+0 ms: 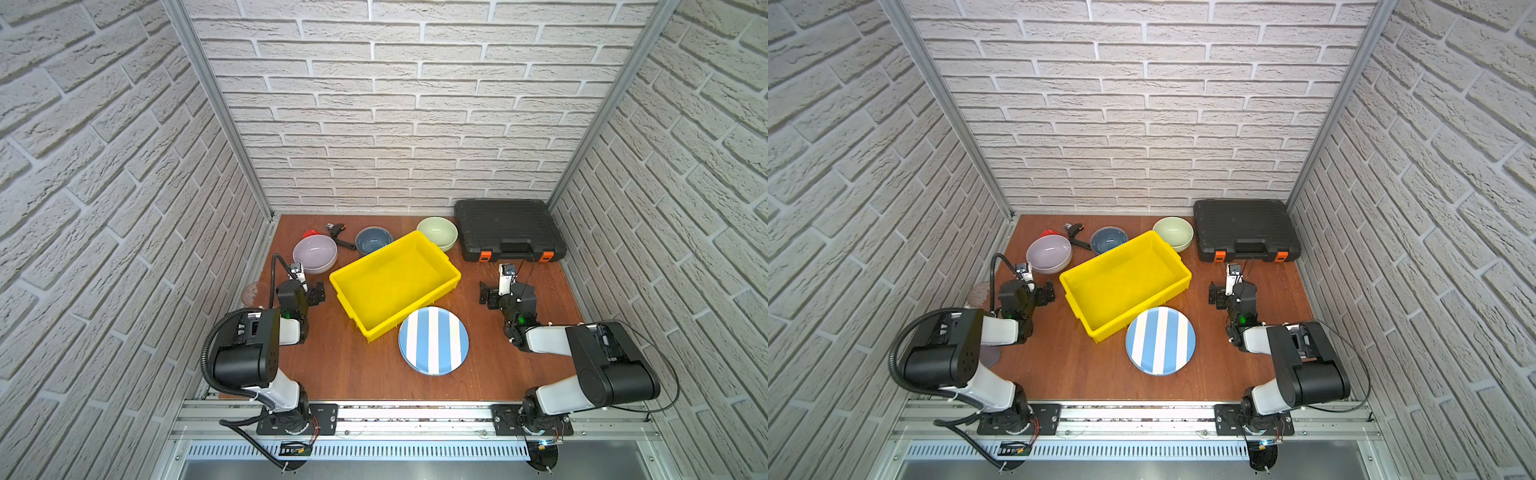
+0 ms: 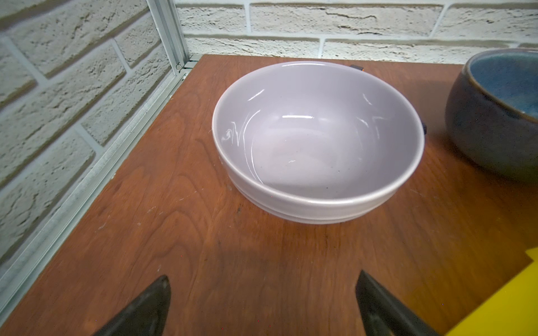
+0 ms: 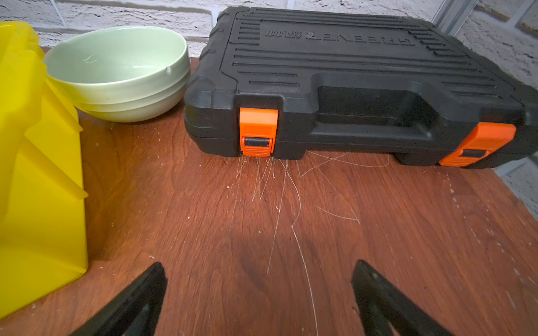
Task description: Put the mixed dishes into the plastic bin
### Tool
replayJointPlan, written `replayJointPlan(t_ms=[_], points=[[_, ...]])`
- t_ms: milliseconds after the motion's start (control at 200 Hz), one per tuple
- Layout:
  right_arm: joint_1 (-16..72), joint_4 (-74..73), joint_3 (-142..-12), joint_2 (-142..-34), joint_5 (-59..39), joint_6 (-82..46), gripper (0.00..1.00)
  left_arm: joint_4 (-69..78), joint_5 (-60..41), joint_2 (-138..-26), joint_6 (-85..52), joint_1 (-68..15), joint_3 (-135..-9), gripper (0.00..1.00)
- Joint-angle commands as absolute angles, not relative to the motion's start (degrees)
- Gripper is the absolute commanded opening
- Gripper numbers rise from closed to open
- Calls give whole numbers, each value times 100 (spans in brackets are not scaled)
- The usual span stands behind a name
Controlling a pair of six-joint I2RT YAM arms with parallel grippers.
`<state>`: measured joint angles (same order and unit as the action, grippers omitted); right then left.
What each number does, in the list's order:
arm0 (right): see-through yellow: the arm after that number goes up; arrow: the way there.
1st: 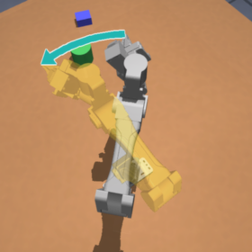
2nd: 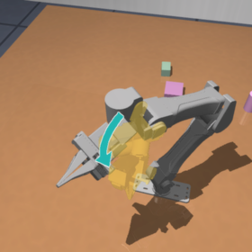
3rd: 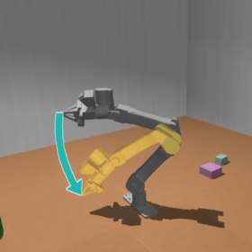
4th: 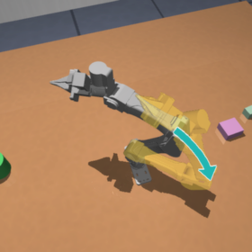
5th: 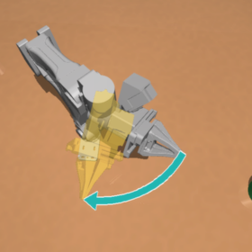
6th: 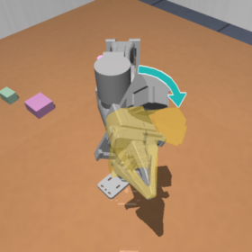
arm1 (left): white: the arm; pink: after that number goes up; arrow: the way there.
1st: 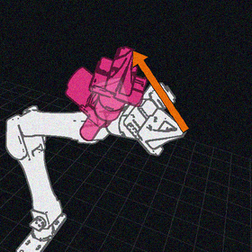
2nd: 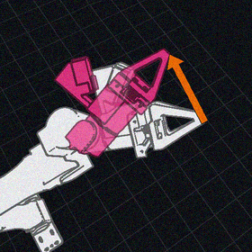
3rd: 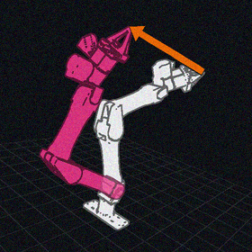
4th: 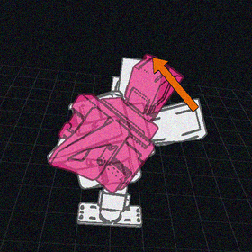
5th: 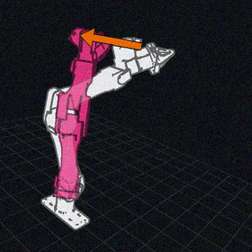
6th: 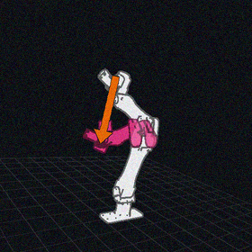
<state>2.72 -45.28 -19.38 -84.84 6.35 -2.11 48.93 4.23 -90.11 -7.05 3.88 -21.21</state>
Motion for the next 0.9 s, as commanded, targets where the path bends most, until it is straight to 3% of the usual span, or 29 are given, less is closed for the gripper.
replayJointPlan(t_ms=[0, 895], points=[[263, -4755, -2004, -8356, 652, -229, 100, 5247, 352, -9001, -636, 433, -2216, 98], [260, -4777, -1990, -8302, 601, -184, 100, 5308, 470, -8951, -689, 445, -2176, 98]])
